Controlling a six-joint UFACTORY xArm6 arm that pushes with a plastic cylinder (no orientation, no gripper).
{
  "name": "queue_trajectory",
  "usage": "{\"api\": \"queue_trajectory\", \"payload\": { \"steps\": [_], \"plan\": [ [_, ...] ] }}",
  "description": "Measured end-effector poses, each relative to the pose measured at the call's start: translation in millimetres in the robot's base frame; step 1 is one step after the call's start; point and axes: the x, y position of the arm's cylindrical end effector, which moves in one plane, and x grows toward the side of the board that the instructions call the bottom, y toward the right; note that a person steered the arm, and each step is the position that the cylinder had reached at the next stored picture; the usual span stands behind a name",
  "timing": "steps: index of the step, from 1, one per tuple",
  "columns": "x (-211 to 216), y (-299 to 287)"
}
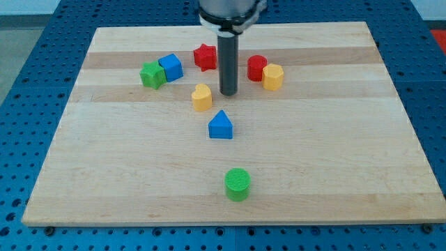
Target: Slide the blue triangle towards the green circle
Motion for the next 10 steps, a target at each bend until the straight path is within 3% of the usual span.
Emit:
{"api": "queue_trajectory", "payload": {
  "steps": [2,6,8,10],
  "plan": [
    [22,-28],
    [78,39],
    [53,-6],
    [75,-10]
  ]
}}
